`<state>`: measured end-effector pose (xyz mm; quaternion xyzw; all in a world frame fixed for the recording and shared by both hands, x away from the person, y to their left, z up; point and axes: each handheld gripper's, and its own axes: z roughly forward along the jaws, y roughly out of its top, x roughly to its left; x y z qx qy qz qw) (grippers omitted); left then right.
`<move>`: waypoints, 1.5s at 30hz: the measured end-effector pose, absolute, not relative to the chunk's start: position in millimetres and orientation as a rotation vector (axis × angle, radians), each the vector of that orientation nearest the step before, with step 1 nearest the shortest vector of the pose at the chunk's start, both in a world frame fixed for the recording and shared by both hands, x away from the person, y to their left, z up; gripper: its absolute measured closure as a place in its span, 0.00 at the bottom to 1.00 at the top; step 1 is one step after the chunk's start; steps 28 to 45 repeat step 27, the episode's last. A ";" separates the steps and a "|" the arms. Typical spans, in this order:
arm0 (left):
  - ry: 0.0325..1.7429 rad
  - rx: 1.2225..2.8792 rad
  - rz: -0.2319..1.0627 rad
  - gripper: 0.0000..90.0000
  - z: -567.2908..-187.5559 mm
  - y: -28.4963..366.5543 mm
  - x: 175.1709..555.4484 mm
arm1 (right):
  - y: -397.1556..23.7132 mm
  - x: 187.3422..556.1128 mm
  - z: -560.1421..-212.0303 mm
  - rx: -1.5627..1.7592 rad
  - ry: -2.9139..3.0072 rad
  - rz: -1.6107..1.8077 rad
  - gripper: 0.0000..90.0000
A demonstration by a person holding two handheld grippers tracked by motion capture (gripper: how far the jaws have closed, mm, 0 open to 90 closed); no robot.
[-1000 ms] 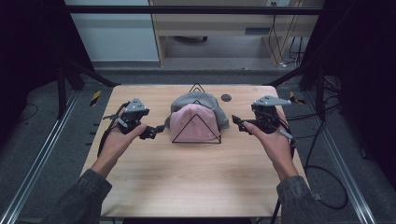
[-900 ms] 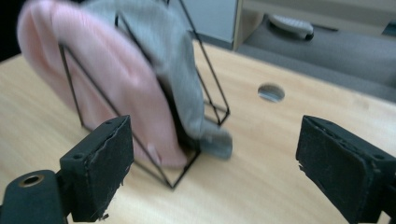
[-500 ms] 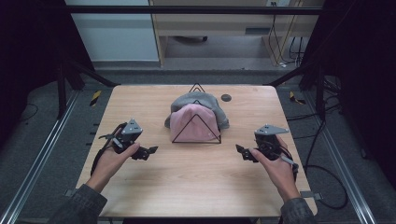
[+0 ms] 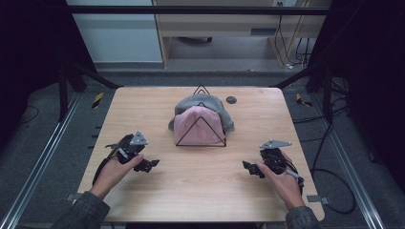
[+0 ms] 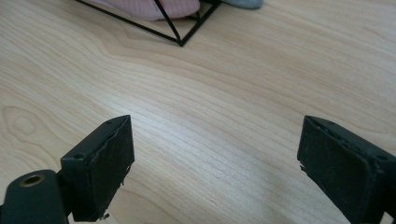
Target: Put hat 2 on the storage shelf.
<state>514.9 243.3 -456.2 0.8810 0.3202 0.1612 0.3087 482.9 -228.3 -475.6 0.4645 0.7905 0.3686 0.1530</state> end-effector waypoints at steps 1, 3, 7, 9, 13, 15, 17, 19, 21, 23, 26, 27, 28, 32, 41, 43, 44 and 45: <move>0.859 2.325 0.425 0.06 -459.4 245.6 516.8 | -229.0 483.6 -477.9 1.342 2.267 1.057 0.13; 0.888 2.324 0.416 0.06 -467.2 250.4 520.3 | -230.2 485.0 -482.7 1.361 2.262 1.042 0.13; 0.938 2.322 0.391 0.06 -481.4 258.3 524.9 | -231.9 487.4 -492.8 1.394 2.258 1.001 0.14; 0.947 2.326 0.379 0.06 -485.8 259.7 525.5 | -232.2 488.0 -495.0 1.398 2.253 0.995 0.14; 0.960 2.355 0.358 0.05 -494.3 260.8 526.9 | -231.5 488.4 -499.2 1.407 2.244 0.985 0.13; 0.966 2.329 0.344 0.01 -497.5 260.9 527.0 | -230.7 489.3 -502.2 1.414 2.243 0.975 0.12; 0.961 2.328 0.352 0.00 -497.9 261.9 526.6 | -230.2 489.0 -503.0 1.411 2.230 0.972 0.12; 0.953 2.299 0.366 0.00 -500.5 263.8 524.9 | -229.1 487.4 -504.6 1.400 2.218 0.973 0.11; 0.943 2.274 0.374 0.00 -502.5 265.9 523.7 | -225.7 483.3 -509.4 1.354 2.184 0.962 0.09; 0.935 2.257 0.385 0.00 -504.0 267.3 522.5 | -221.9 480.3 -511.8 1.330 2.173 0.947 0.07; 0.926 2.236 0.397 0.00 -505.8 269.1 520.6 | -220.7 479.5 -511.9 1.336 2.170 0.950 0.07; 0.927 2.232 0.398 0.00 -506.1 269.2 520.2 | -220.7 479.5 -511.9 1.337 2.170 0.950 0.07; 0.927 2.232 0.398 0.00 -506.1 269.2 520.2 | -220.7 479.5 -511.9 1.337 2.170 0.950 0.07; 0.927 2.232 0.398 0.00 -506.1 269.2 520.2 | -220.7 479.5 -511.9 1.337 2.170 0.950 0.07; 0.927 2.232 0.398 0.00 -506.1 269.2 520.2 | -220.7 479.5 -511.9 1.337 2.170 0.950 0.07; 0.927 2.232 0.398 0.00 -506.1 269.2 520.2 | -220.7 479.5 -511.9 1.337 2.170 0.950 0.07; 0.927 2.232 0.398 0.00 -506.1 269.2 520.2 | -220.7 479.5 -511.9 1.337 2.170 0.950 0.07; 0.927 2.232 0.398 0.00 -506.1 269.2 520.2 | -220.7 479.5 -511.9 1.337 2.170 0.950 0.07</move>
